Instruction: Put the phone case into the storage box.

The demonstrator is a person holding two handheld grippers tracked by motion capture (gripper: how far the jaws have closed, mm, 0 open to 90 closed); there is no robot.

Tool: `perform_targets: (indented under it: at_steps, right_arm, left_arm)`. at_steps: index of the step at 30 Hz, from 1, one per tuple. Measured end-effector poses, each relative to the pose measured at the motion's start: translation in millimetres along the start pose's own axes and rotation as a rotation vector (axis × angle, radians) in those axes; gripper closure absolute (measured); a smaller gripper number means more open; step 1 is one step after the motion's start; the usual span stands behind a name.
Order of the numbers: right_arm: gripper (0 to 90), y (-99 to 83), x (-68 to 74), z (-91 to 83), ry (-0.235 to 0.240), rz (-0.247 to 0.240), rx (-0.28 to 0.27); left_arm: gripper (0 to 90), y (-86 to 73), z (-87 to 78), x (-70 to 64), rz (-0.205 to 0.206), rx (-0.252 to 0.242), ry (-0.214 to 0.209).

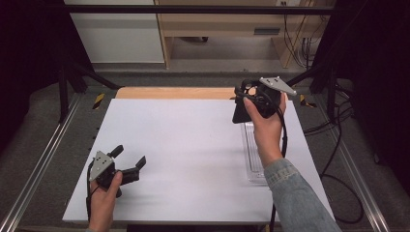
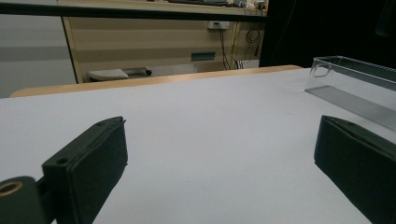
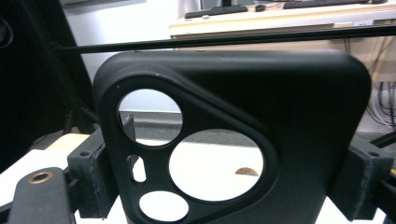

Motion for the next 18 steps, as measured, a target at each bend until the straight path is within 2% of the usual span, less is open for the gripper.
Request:
perform_targets:
  at_steps: [5,10,13,18]
  right_arm:
    - [13.8,-1.4,-14.6,9.3,-0.039,-0.013,-0.001]
    - [13.8,-1.1,-23.4,14.7,-0.060,-0.022,-0.012]
    - [13.8,-2.4,-31.8,21.4,-0.097,-0.053,-0.013]
    - [13.8,-5.0,-38.3,27.8,-0.114,-0.053,-0.011]
  left_arm:
    - [2.8,0.2,0.1,2.2,-0.002,-0.005,0.003]
    - [2.8,-0.3,0.3,2.7,-0.009,-0.005,0.002]
    - [2.8,-1.2,0.8,2.3,-0.001,0.001,0.005]
    - [2.8,-1.3,1.0,2.6,0.000,0.001,0.006]
Point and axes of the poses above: each handheld gripper's, and its own axes: z roughly forward along the jaws, y roughly out of its top, x roughly to its left, the point moved 5 cm from there along z, roughly forward along the jaws, and after that the axes turned 5 degrees about -z, right-handed, at the moved point
